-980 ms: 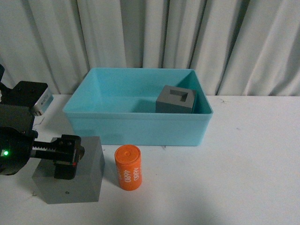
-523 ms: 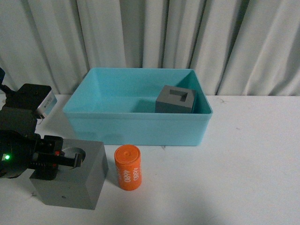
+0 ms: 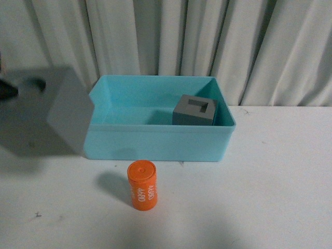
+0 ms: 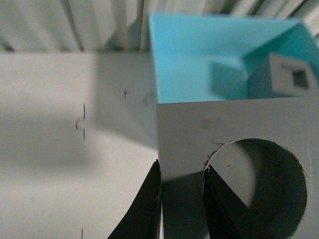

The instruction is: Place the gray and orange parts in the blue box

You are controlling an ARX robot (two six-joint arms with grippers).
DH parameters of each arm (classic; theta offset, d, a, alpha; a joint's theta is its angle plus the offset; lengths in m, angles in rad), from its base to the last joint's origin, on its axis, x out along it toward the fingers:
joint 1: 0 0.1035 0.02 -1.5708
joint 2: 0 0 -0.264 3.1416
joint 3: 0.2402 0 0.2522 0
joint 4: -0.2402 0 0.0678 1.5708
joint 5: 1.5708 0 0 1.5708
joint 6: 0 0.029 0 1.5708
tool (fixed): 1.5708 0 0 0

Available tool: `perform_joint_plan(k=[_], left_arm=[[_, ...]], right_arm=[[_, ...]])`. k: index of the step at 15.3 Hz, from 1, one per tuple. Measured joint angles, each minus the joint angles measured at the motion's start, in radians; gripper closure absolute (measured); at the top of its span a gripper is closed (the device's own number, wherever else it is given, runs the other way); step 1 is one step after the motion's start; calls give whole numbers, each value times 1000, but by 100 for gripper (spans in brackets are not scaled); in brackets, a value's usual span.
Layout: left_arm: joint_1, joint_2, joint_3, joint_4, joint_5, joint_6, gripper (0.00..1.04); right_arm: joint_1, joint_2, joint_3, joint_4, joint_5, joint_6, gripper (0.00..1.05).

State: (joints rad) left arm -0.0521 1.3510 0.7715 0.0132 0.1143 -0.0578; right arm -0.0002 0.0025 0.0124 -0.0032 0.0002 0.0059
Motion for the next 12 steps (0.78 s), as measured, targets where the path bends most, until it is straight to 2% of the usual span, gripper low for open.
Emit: perform_joint_plan(k=[3, 7, 12], left_arm=[[-19, 104, 182, 47, -4, -1, 86], [-77, 369, 410, 117, -98, 41, 86], [-118, 603, 525, 162, -179, 97, 86]], right_arm=[[0, 0, 0, 0, 0, 0, 6], [0, 0, 0, 0, 0, 0, 6], [0, 0, 0, 0, 0, 0, 6]])
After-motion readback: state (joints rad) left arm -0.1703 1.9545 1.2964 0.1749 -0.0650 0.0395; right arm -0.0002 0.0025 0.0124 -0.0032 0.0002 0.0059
